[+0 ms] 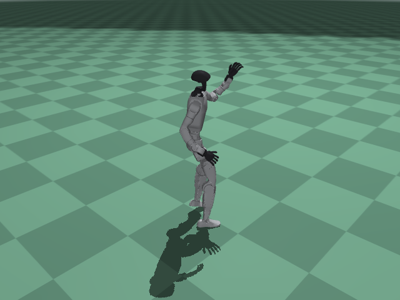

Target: Kungfu

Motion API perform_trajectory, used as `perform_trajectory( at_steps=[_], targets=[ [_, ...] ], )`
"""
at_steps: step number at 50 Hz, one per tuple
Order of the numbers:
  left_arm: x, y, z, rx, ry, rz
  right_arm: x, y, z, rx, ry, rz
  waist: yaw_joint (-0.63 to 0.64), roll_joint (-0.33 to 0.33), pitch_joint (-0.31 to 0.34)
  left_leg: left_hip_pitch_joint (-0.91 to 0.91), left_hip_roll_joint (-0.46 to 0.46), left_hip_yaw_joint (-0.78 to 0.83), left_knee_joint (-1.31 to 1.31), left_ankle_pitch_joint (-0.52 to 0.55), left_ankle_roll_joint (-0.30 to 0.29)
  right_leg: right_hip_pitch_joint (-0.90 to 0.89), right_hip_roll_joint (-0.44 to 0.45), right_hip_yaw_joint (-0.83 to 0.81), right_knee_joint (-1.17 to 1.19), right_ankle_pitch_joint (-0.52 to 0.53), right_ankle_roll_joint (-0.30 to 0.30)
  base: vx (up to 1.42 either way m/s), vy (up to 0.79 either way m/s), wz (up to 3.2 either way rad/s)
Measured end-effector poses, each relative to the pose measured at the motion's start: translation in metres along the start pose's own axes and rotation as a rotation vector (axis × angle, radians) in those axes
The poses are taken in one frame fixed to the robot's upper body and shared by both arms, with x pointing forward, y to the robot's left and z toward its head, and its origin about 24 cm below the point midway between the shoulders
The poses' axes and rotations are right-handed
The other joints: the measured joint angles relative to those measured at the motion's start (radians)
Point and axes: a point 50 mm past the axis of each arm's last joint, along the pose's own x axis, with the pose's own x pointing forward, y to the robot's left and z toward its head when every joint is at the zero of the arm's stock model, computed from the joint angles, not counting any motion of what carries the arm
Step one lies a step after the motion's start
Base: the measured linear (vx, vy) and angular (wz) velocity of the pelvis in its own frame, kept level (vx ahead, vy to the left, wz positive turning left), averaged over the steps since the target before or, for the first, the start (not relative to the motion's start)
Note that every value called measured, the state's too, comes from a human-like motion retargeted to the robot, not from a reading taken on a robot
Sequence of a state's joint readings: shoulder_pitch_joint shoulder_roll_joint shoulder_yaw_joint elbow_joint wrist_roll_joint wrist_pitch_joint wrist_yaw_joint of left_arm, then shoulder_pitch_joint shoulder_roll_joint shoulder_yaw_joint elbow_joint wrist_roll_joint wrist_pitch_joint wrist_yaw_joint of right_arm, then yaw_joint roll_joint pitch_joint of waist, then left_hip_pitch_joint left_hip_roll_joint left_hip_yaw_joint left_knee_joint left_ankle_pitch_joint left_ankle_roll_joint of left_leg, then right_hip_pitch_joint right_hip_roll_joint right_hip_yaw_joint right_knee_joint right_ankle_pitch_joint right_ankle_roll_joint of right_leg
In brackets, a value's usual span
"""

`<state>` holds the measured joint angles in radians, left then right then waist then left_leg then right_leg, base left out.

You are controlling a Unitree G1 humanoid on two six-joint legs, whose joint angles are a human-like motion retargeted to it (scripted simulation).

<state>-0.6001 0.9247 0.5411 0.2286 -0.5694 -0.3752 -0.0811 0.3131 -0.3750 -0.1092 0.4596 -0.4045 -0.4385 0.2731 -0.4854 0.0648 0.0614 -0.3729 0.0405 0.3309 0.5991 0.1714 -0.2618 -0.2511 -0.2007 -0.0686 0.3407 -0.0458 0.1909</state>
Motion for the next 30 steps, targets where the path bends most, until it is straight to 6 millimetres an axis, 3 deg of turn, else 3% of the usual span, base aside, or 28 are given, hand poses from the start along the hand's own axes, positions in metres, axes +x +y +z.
perform_trajectory(
  at_steps=[2, 3, 5, 7, 9, 12, 15, 17, 20, 23, 27, 30],
  targets=[
    [0.042, -0.052, 0.014, -0.299, -0.156, -0.133, 0.002, -0.002, 0.015, 0.071, -0.087, 0.031, 0.063, 0.022, -0.026, 0.019, 0.286, 0.052, 0.001, -0.064, 0.017, 0.004, 0.137, -0.042, 0.033, -0.165, -0.167, 0.49, -1.26, -0.90],
    [0.048, -0.077, 0.016, -0.433, -0.200, -0.189, 0.005, 0.001, 0.021, 0.103, -0.116, 0.057, 0.080, 0.027, -0.035, 0.017, 0.399, 0.087, 0.011, -0.065, 0.067, 0.001, 0.166, -0.034, 0.056, -0.205, -0.200, 0.50, -0.67, -0.90],
    [0.047, -0.124, 0.015, -0.740, -0.261, -0.252, 0.009, 0.001, 0.035, 0.161, -0.181, 0.075, 0.076, 0.037, -0.054, 0.002, 0.500, 0.150, -0.015, -0.045, 0.252, -0.021, 0.173, -0.005, 0.115, -0.231, -0.184, 0.35, -0.03, -0.32],
    [0.040, -0.168, 0.018, -1.080, -0.294, -0.306, 0.016, -0.012, 0.059, 0.231, -0.311, 0.033, 0.034, 0.051, -0.004, -0.004, 0.523, 0.180, -0.100, 0.022, 0.383, -0.034, 0.163, -0.009, 0.167, -0.252, -0.164, -0.08, 0.33, 0.33],
    [0.028, -0.215, 0.027, -1.442, -0.310, -0.419, 0.019, -0.027, 0.085, 0.318, -0.464, -0.027, 0.003, 0.056, 0.047, 0.022, 0.530, 0.300, -0.200, 0.079, 0.427, -0.033, 0.134, -0.035, 0.183, -0.270, -0.161, -0.29, 0.33, 0.58],
    [0.000, -0.276, 0.042, -1.868, -0.238, -0.588, 0.012, -0.045, 0.114, 0.434, -0.659, -0.095, -0.041, 0.069, 0.104, 0.006, 0.520, 0.337, -0.275, 0.155, 0.435, -0.037, 0.120, -0.075, 0.197, -0.288, -0.156, -0.14, 0.23, 0.70],
    [-0.021, -0.307, 0.045, -1.998, -0.115, -0.641, 0.003, -0.055, 0.135, 0.494, -0.793, -0.121, -0.065, 0.086, 0.145, 0.005, 0.529, 0.396, -0.284, 0.199, 0.385, -0.053, 0.116, -0.107, 0.201, -0.291, -0.158, -0.05, 0.26, 0.20],
    [-0.030, -0.313, 0.040, -1.940, -0.062, -0.652, -0.007, -0.062, 0.146, 0.505, -0.870, -0.138, -0.064, 0.090, 0.158, 0.038, 0.527, 0.476, -0.289, 0.113, 0.297, -0.071, 0.110, -0.103, 0.208, -0.292, -0.154, 0.04, 0.30, -0.22],
    [-0.037, -0.311, 0.032, -1.820, -0.023, -0.669, -0.024, -0.070, 0.152, 0.522, -0.936, -0.183, -0.065, 0.095, 0.149, 0.061, 0.523, 0.555, -0.291, 0.047, 0.276, -0.070, 0.089, -0.120, 0.204, -0.289, -0.148, 0.14, 0.15, 0.18],
    [-0.034, -0.296, 0.027, -1.596, -0.061, -0.710, -0.048, -0.081, 0.158, 0.506, -1.017, -0.272, -0.057, 0.106, 0.140, 0.008, 0.514, 0.481, -0.255, 0.021, 0.277, -0.048, 0.074, -0.147, 0.187, -0.290, -0.139, 0.26, 0.31, 0.62],
    [-0.015, -0.259, 0.028, -1.196, -0.187, -0.741, -0.075, -0.096, 0.173, 0.351, -1.090, -0.394, 0.007, 0.130, 0.099, -0.078, 0.518, 0.395, -0.167, -0.037, 0.289, 0.000, 0.057, -0.191, 0.149, -0.282, -0.126, 0.28, 0.31, 0.83],
    [0.005, -0.213, 0.035, -0.765, -0.329, -0.699, -0.081, -0.104, 0.198, 0.139, -1.147, -0.410, 0.083, 0.147, 0.056, -0.134, 0.483, 0.293, -0.122, -0.079, 0.280, 0.059, 0.044, -0.213, 0.111, -0.269, -0.096, 0.30, 0.22, 1.00]
  ],
)
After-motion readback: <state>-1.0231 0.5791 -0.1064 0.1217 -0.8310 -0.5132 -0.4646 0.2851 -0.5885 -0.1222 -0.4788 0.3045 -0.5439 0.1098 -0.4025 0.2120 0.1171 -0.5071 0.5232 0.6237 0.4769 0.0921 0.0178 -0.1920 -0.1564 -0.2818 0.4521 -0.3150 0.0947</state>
